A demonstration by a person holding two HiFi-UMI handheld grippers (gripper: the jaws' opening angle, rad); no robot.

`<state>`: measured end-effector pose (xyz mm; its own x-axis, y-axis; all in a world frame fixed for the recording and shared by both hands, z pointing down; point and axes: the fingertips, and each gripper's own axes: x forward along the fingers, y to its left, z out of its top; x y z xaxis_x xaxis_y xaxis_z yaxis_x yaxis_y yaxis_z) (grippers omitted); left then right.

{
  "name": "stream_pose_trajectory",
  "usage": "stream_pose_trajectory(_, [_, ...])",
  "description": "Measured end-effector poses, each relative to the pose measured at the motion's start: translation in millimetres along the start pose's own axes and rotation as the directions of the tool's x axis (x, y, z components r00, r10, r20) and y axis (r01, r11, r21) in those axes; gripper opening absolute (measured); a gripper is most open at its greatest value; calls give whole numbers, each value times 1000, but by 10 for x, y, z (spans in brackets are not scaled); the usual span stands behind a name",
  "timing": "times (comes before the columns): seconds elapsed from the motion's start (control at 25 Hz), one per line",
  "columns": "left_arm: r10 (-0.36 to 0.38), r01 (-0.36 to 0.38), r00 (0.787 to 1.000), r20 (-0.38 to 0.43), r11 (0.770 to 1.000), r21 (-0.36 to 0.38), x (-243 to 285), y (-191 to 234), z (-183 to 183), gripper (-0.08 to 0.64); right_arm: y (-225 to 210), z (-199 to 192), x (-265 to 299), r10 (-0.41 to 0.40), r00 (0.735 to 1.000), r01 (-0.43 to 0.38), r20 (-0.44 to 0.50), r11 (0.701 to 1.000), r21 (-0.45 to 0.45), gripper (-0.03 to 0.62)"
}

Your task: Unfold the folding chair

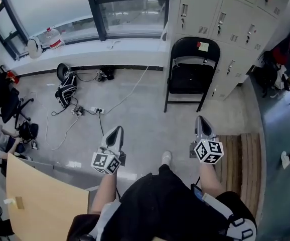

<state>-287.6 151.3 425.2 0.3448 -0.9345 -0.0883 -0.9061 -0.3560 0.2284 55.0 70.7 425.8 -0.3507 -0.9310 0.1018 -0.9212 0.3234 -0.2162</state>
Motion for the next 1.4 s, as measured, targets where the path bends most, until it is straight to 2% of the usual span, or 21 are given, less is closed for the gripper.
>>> stream_pose_trajectory(0.24, [13, -12, 1000, -15, 1000, 22, 792, 151, 67, 0, -293, 242, 745, 21, 1000, -21, 19, 1000, 2, 6])
stream_pose_trajectory(0.48, [-34, 35, 999, -24, 999, 9, 1542, 155, -16, 0, -712, 281, 1242, 3, 1000, -3, 10, 1000, 18, 6])
stream_pose_trajectory(0.68, [-45, 45, 998, -50, 999, -9, 2128, 111, -214, 0, -1182, 305, 1482, -29, 999, 29, -21, 999, 28, 6])
stream_pose_trajectory(1.0, [-75, 75, 995, -70, 997, -10, 2848, -39, -330, 0, -1758, 548, 1725, -77, 997, 77, -9, 996, 38, 6])
stream_pose_trajectory(1.16, [-112, 111, 990, -89, 994, -12, 3061, -111, -415, 0, -1961, 468, 1774, -114, 993, 116, -29, 991, 60, 6])
stream_pose_trajectory(1.4, [-153, 152, 982, -110, 988, -14, 3492, 8, -563, 0, -2122, 394, 2013, -153, 987, 156, -50, 986, 62, 6])
